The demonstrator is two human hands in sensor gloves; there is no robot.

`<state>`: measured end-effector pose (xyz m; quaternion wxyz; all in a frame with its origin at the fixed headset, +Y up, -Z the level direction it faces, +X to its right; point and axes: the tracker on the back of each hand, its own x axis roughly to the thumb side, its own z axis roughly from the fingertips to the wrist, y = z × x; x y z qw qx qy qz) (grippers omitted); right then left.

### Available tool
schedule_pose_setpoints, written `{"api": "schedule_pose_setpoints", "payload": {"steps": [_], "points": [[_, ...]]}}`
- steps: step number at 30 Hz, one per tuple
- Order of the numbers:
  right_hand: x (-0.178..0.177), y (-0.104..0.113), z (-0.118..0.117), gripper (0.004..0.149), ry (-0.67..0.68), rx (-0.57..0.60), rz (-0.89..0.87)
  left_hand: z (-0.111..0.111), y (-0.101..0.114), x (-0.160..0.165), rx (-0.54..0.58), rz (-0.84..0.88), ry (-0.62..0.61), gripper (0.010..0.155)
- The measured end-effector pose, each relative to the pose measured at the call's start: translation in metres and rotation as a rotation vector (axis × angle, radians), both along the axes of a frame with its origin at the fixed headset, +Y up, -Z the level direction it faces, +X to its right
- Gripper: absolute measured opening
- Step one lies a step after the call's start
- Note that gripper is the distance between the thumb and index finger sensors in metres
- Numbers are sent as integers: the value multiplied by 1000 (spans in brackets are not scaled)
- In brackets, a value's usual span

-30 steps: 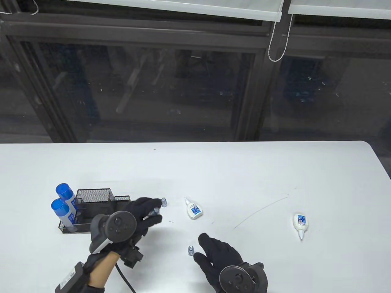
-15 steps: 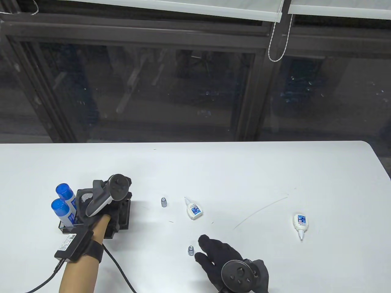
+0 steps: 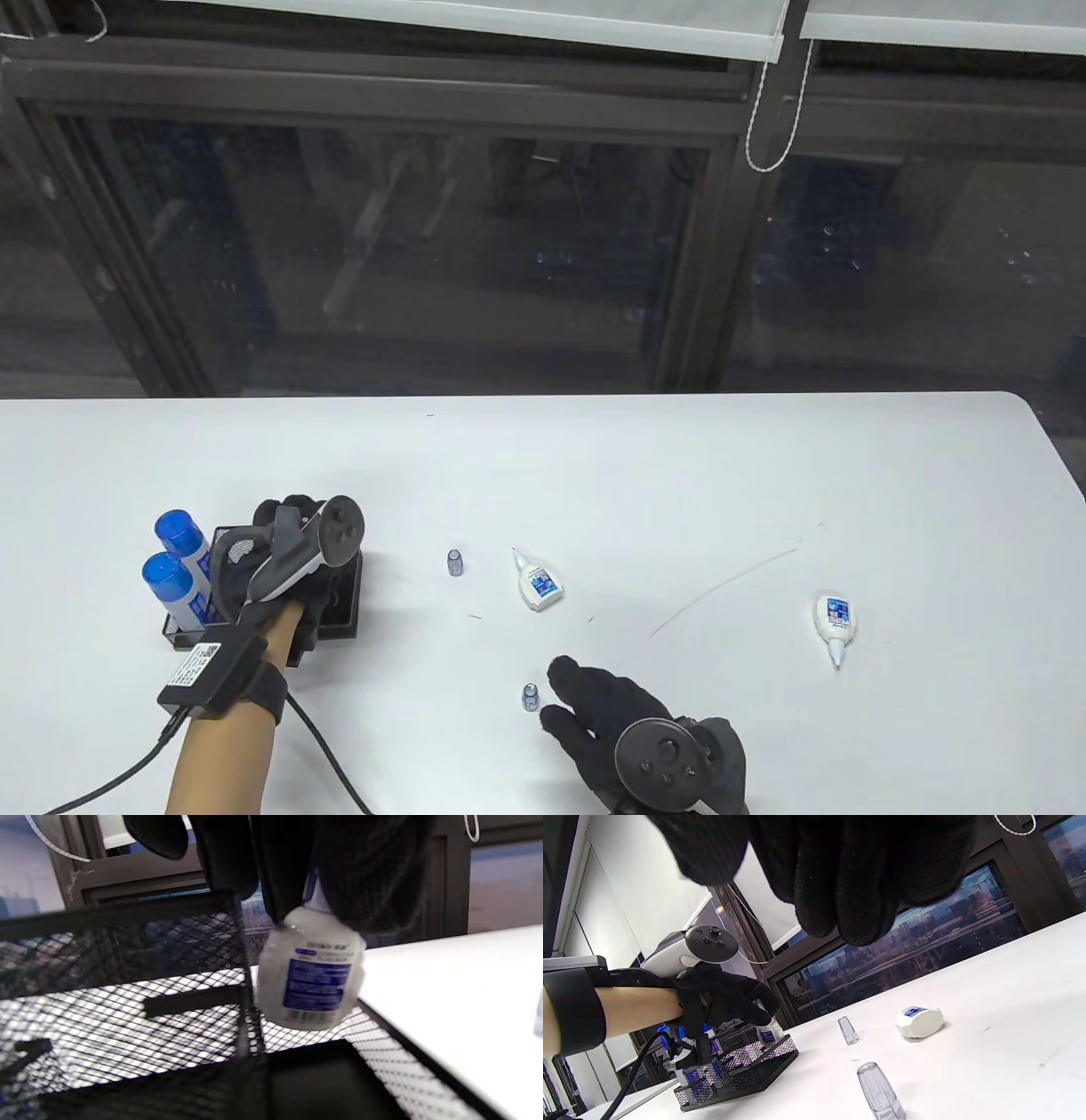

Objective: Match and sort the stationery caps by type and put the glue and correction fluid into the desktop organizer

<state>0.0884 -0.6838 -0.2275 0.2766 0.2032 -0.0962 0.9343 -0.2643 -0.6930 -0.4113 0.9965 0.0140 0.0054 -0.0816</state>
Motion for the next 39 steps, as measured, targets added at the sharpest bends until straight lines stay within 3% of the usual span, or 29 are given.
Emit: {"api": "schedule_pose_setpoints", "payload": {"steps": [11,19,22,24,29,34,39], "points": [[2,-1,-3,53,1,-15,-2,-7,-6,-10,-10,76,62,49],[2,-1,-3,53,6,-26,9,-10,-25,-5,-44,-28,59,51],[3,-2,-5,53,8,-34,4,-9,-22,-5,-44,-31,64,57],[4,-3,-6,53,1,-43,6,-4,-13,-6,1,15,70,64],[8,-7,-11,54,-27,-66,15,19,41,1,120,95,17,68],[16,-12,-17,56,-70,-89,32,65,89,25,233,245,-121,65],[29,-23,-26,58,-139,-136,42,115,92,62,232,470,-228,65]]}}
